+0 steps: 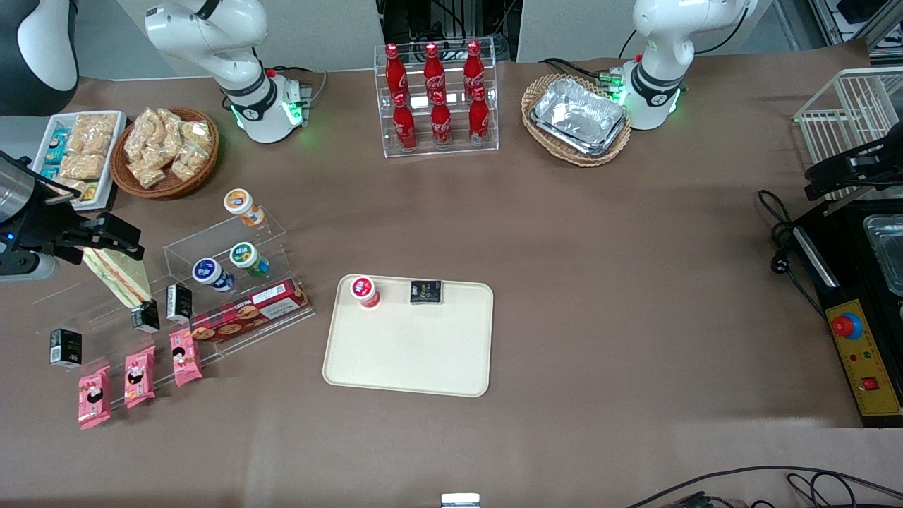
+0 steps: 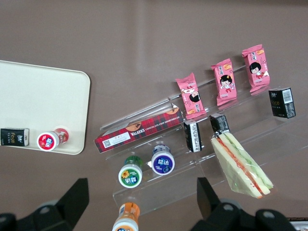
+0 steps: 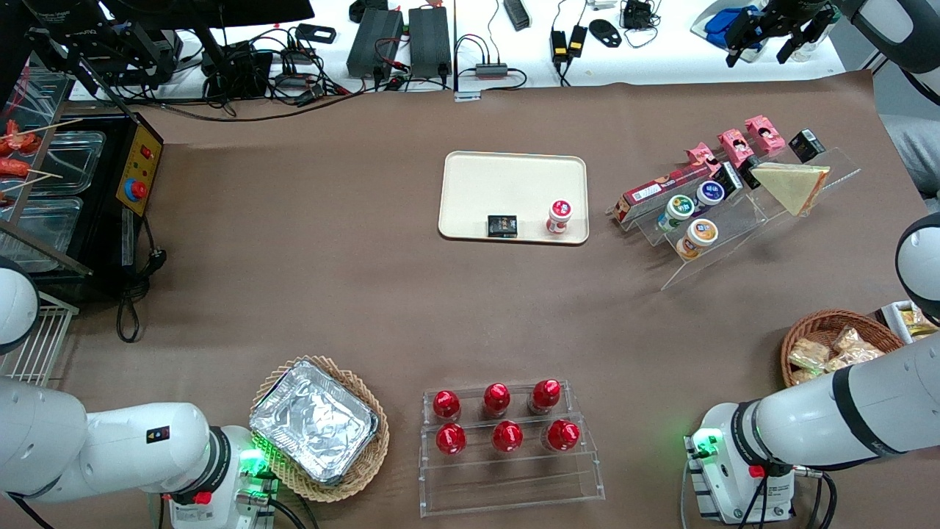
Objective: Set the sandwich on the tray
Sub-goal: 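Move the right gripper down over the wrapped sandwich in the rack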
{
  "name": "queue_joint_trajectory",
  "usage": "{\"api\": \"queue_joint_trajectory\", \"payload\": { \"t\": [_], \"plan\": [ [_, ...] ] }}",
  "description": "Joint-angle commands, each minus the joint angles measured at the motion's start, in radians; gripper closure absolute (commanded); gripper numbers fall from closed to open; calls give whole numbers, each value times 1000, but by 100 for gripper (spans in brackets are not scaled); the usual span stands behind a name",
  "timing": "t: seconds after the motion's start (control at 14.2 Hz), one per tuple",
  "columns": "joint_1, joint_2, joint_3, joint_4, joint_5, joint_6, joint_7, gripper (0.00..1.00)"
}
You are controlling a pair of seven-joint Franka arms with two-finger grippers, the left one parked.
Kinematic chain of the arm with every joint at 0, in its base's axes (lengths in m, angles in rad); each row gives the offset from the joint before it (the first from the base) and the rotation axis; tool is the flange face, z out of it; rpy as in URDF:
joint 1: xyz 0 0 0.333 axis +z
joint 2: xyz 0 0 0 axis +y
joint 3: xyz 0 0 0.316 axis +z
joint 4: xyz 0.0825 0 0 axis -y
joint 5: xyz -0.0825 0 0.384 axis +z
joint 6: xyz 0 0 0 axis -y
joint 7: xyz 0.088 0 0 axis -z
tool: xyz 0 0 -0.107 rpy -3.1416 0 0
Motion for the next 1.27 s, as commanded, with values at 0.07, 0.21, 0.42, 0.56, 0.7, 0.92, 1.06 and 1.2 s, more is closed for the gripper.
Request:
{"api": "queue_joint_trajectory", "payload": {
  "t": [0.07, 0.21, 0.42, 0.56, 0.7, 0.92, 1.06, 1.2],
  "plan": [
    [-4, -12, 2, -4, -18, -5, -7, 0],
    [-6, -14, -1, -4, -15, -9, -7, 0],
    [-6, -20, -7, -4, -12, -47, -8, 0],
    [-6, -28, -44, -6, 8, -67, -48, 0],
    [-6, -34, -101, -11, 33, -75, -192, 0],
    [-4, -46, -145, -17, 25, -94, -348, 0],
    [-6, -46, -179, -26, 16, -92, -450, 0],
    [-9, -45, -225, -61, 16, -74, -546, 0]
  ]
}}
